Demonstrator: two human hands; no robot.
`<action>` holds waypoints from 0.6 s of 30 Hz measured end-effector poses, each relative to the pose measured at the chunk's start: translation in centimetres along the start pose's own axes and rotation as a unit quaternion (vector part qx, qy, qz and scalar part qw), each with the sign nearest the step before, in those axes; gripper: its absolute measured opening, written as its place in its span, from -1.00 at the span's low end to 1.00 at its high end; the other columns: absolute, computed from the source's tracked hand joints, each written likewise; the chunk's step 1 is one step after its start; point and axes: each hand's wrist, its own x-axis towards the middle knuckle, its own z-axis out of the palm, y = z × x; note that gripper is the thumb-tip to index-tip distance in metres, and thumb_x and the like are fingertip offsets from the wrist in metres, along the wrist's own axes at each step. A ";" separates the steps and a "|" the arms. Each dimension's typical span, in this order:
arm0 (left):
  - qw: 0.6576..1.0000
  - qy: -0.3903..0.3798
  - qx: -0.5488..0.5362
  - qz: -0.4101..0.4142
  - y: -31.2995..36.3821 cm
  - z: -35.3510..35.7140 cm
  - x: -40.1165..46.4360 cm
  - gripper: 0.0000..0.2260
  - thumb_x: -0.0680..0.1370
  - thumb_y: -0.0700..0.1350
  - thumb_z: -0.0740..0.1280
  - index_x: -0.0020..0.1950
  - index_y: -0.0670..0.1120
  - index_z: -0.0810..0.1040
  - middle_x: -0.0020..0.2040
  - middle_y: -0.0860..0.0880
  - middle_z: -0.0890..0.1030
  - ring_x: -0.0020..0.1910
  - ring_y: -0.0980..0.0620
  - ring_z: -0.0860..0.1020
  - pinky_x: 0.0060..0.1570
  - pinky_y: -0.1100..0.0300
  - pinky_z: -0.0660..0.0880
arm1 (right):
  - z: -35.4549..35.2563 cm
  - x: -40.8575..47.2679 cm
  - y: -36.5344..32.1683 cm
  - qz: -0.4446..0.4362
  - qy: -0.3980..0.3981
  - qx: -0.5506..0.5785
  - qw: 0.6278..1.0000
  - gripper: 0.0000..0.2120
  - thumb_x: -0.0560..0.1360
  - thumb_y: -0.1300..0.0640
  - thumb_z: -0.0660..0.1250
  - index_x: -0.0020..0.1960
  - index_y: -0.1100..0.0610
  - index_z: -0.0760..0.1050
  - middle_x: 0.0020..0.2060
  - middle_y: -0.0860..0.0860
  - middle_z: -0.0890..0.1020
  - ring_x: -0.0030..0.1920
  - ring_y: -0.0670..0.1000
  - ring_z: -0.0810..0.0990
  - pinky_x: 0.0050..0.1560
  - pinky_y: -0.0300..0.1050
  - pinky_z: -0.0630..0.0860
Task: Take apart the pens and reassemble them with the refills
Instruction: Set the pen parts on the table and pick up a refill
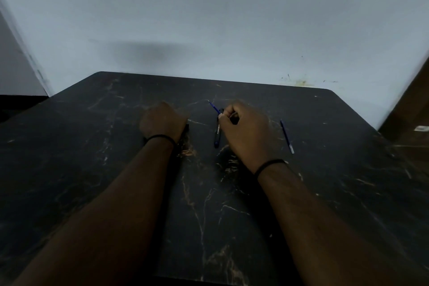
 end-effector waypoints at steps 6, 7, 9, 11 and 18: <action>1.000 0.003 0.002 -0.009 0.0 0.0 -0.1 -0.67 0.47 0.10 0.36 0.02 -0.14 0.60 0.06 -0.22 0.63 0.06 -0.29 0.59 -0.11 0.05 0.40 | 0.3 0.0 0.2 0.026 0.000 0.041 0.999 -0.83 0.52 0.01 0.35 -0.18 0.07 0.53 -0.33 -0.05 0.63 -0.30 -0.09 0.58 -0.25 -0.10 0.54; 1.000 0.005 0.004 -0.009 0.0 0.0 0.0 -0.67 0.47 0.10 0.36 0.02 -0.15 0.61 0.04 -0.21 0.64 0.04 -0.28 0.60 -0.13 0.05 0.40 | 0.4 0.1 0.2 0.042 -0.002 0.063 0.997 -0.82 0.52 0.00 0.35 -0.19 0.07 0.54 -0.32 -0.04 0.65 -0.28 -0.06 0.61 -0.22 -0.07 0.58; 1.000 0.024 -0.012 0.000 0.3 -0.2 0.1 -0.69 0.48 0.07 0.34 0.00 -0.16 0.60 0.01 -0.19 0.64 -0.01 -0.24 0.61 -0.13 0.05 0.44 | 0.6 0.4 0.3 0.081 -0.002 0.118 0.990 -0.81 0.51 -0.01 0.35 -0.20 0.07 0.56 -0.31 -0.01 0.67 -0.27 0.02 0.64 -0.16 0.03 0.63; 0.994 0.067 -0.077 0.033 1.0 -0.4 0.0 -0.75 0.51 0.05 0.32 -0.03 -0.13 0.57 0.00 -0.13 0.62 -0.05 -0.15 0.58 -0.07 0.04 0.49 | 0.7 0.7 0.5 0.105 0.017 0.163 0.981 -0.81 0.49 0.00 0.37 -0.25 0.07 0.56 -0.36 -0.05 0.66 -0.33 0.01 0.60 -0.22 0.02 0.59; 0.922 0.016 -0.298 0.246 3.8 1.0 -3.0 -0.83 0.55 -0.03 0.34 -0.23 0.01 0.49 -0.40 0.10 0.47 -0.43 0.21 0.42 -0.39 0.27 0.33 | 0.3 1.6 0.9 0.146 0.104 0.249 0.952 -0.81 0.51 0.05 0.44 -0.27 -0.09 0.57 -0.37 -0.23 0.63 -0.33 -0.28 0.55 -0.23 -0.30 0.50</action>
